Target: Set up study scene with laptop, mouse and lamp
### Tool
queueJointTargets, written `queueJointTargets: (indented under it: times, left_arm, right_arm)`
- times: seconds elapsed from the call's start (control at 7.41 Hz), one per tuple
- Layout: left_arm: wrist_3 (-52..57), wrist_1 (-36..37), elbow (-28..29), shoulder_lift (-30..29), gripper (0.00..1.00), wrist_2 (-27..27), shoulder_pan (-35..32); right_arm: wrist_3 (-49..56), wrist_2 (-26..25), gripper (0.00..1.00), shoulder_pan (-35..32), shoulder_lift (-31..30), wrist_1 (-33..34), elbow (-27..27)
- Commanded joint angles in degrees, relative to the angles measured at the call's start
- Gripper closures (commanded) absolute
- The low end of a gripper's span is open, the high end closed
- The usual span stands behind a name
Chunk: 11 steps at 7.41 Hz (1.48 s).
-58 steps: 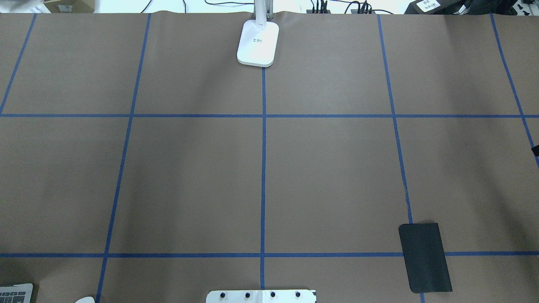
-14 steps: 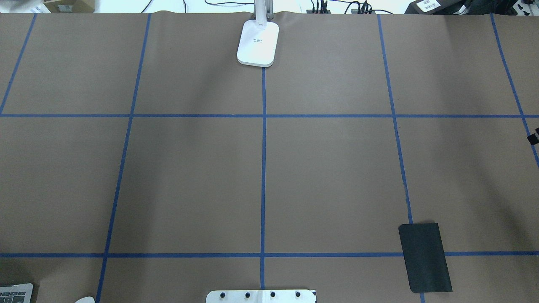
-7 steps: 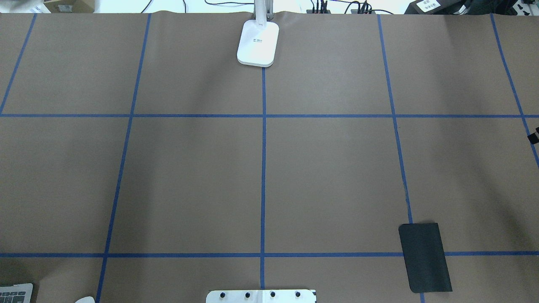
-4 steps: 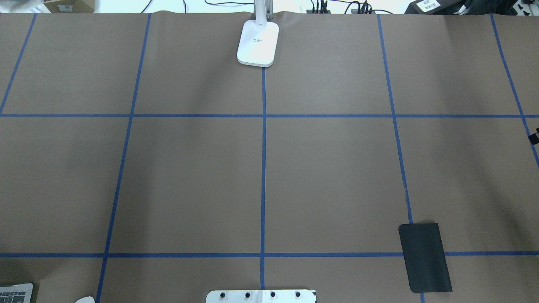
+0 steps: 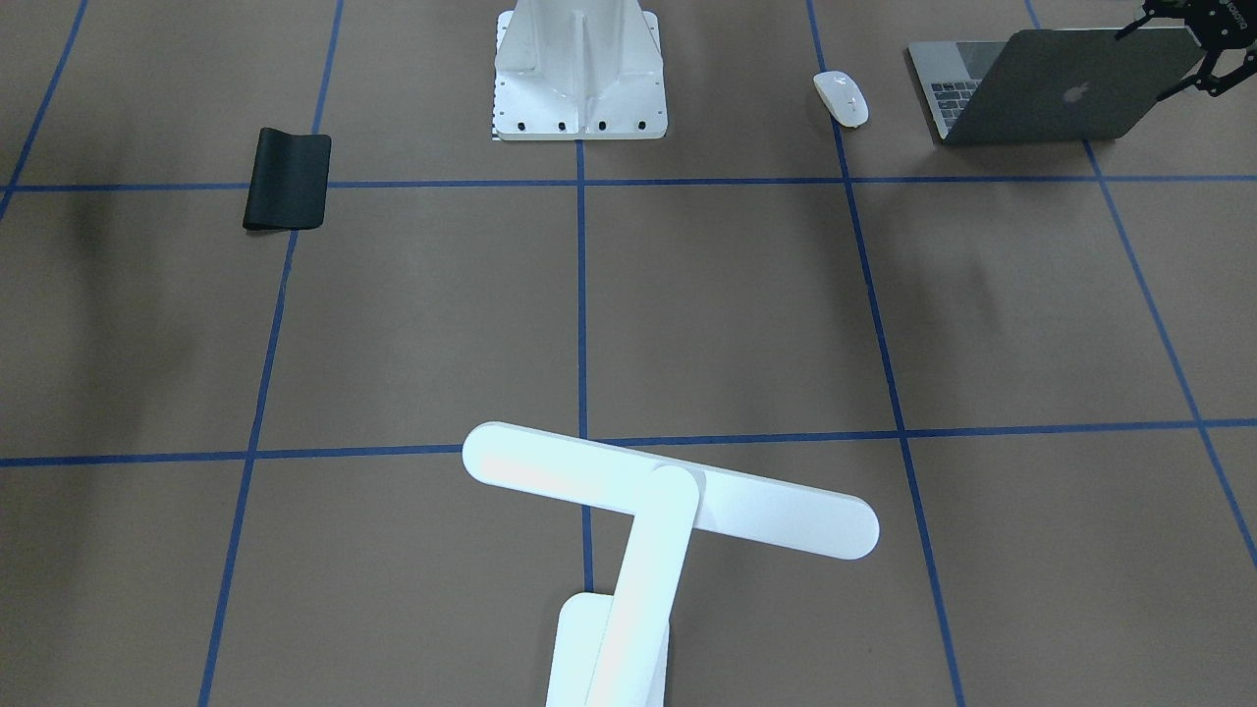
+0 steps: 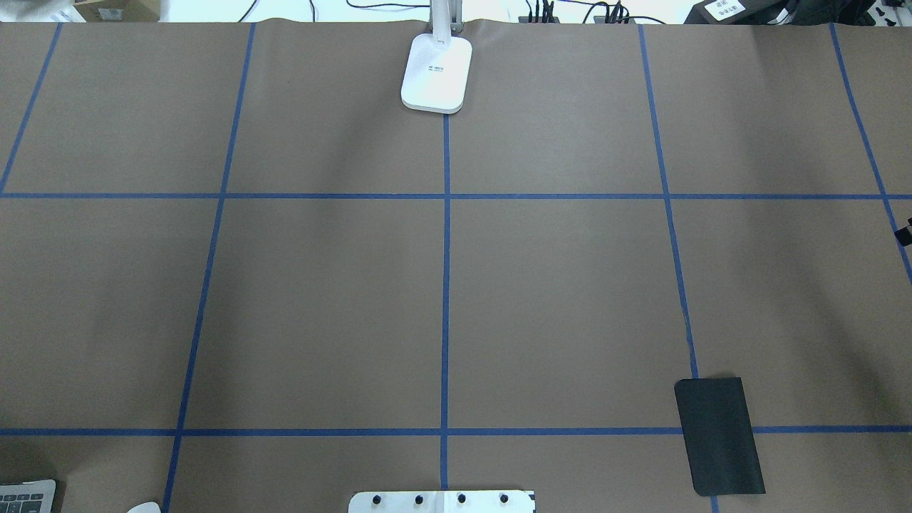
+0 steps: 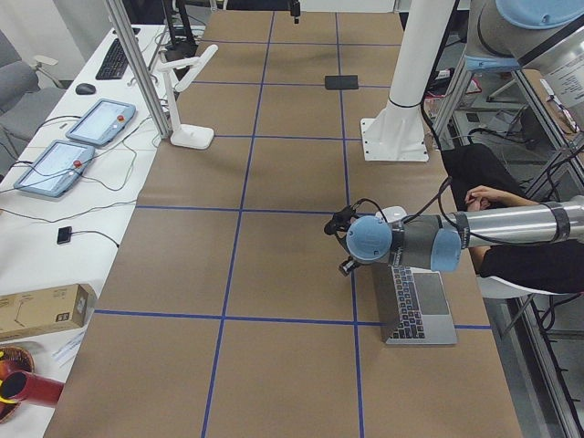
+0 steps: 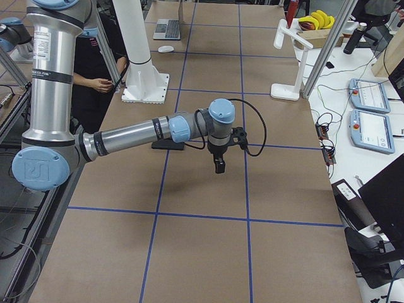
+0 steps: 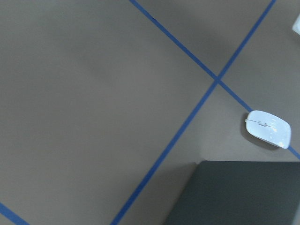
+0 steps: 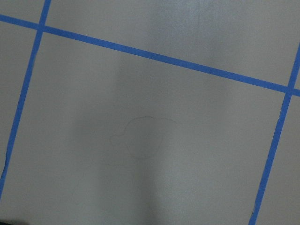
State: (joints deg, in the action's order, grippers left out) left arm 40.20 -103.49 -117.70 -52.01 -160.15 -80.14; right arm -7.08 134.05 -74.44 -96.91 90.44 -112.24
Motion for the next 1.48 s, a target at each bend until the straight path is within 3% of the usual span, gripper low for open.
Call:
queueJointTargets:
  times: [0.0, 0.54, 1.35]
  left_arm:
    - [0.1, 0.0, 0.1, 1.4, 0.00, -1.2, 0.3]
    - [6.9, -0.3, 0.4, 2.5, 0.00, 0.0, 2.6]
    - [6.9, 0.3, 1.8, 2.7, 0.00, 2.3, 6.5]
  right_arm:
    - [0.0, 0.0, 0.00, 0.0, 0.0, 0.0, 0.0]
    - [0.0, 0.0, 0.00, 0.0, 0.1, 0.0, 0.3]
    - [0.0, 0.0, 0.00, 0.0, 0.1, 0.0, 0.2]
